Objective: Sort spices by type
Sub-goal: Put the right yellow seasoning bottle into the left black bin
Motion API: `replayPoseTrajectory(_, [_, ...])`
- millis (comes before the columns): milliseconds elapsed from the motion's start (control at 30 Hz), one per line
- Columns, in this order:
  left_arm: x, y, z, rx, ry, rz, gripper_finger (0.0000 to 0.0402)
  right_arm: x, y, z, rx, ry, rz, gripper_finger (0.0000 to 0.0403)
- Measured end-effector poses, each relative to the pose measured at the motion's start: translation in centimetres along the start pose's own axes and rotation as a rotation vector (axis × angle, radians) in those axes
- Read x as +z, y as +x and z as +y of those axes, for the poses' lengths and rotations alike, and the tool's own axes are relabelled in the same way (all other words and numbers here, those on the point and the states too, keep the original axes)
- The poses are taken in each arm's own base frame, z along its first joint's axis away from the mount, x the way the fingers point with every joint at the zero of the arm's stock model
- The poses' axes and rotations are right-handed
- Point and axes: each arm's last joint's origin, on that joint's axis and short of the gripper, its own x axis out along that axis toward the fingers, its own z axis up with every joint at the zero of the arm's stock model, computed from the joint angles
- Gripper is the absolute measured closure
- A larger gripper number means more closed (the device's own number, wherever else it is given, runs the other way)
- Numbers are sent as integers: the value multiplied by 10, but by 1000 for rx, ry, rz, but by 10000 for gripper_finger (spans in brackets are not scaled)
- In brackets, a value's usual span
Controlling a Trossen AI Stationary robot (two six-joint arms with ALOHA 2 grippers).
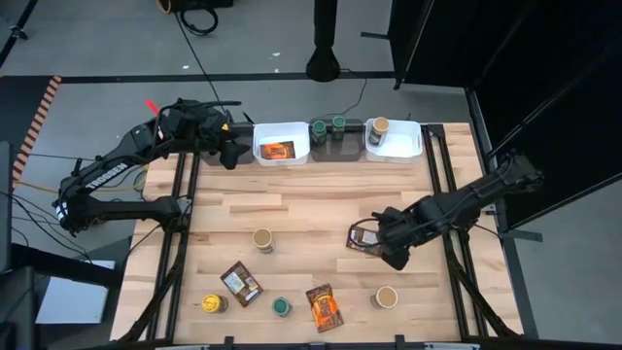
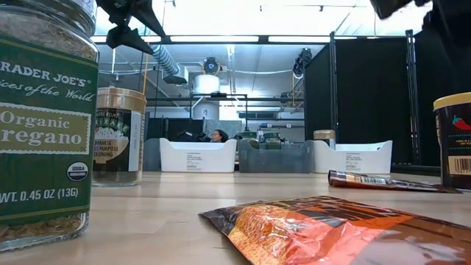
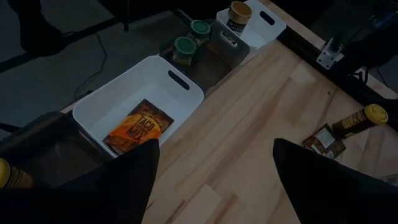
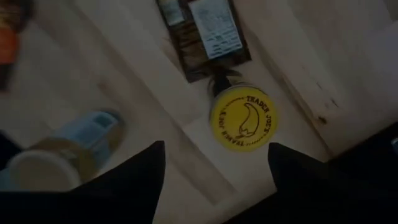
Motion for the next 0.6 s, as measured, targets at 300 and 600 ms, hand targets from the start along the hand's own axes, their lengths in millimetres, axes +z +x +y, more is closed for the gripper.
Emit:
replayPoseTrajectory(300, [0,0,0,0,0,0,80,5,37,-11,-67,16,11,114])
replayPoseTrajectory(600, [0,0,0,0,0,0,80,7,64,-14,-33,22,3,136])
